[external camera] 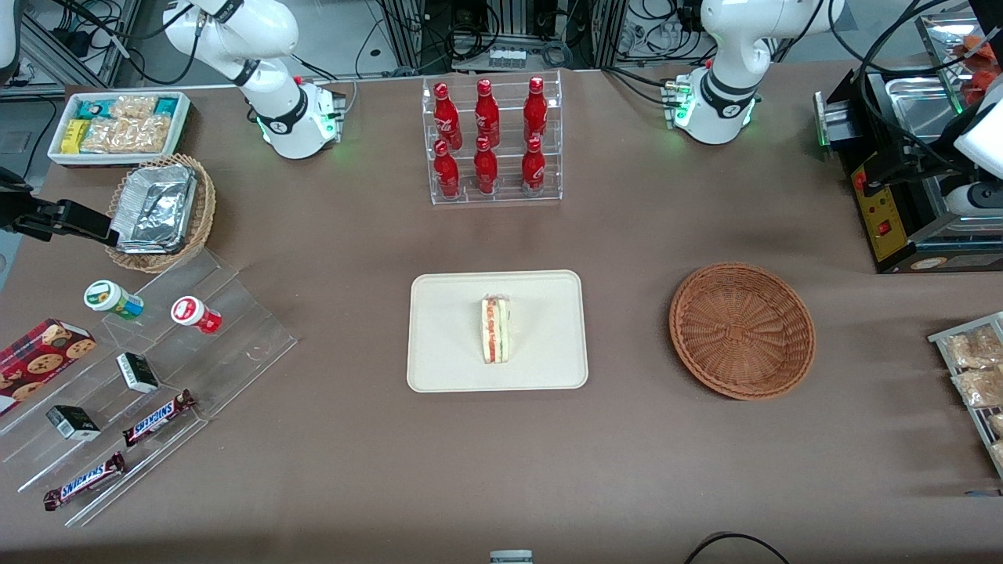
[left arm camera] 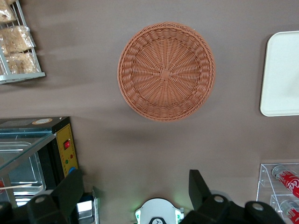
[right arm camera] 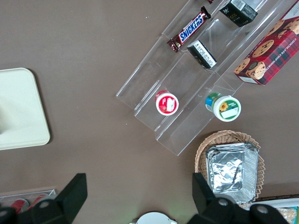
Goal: Place sandwich from basket to tray
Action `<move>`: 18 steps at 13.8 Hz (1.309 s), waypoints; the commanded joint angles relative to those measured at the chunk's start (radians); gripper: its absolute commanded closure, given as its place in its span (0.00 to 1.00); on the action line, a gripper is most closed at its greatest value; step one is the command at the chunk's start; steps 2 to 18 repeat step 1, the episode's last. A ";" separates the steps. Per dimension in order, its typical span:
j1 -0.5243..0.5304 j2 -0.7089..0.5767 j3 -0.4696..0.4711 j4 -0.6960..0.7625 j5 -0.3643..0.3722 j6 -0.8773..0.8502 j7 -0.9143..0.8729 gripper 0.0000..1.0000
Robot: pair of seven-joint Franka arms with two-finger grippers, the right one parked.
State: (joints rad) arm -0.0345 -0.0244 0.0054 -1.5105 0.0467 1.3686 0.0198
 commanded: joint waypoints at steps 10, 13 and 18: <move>-0.002 0.027 -0.004 0.047 -0.001 -0.011 0.017 0.00; -0.002 0.027 -0.004 0.047 -0.001 -0.011 0.017 0.00; -0.002 0.027 -0.004 0.047 -0.001 -0.011 0.017 0.00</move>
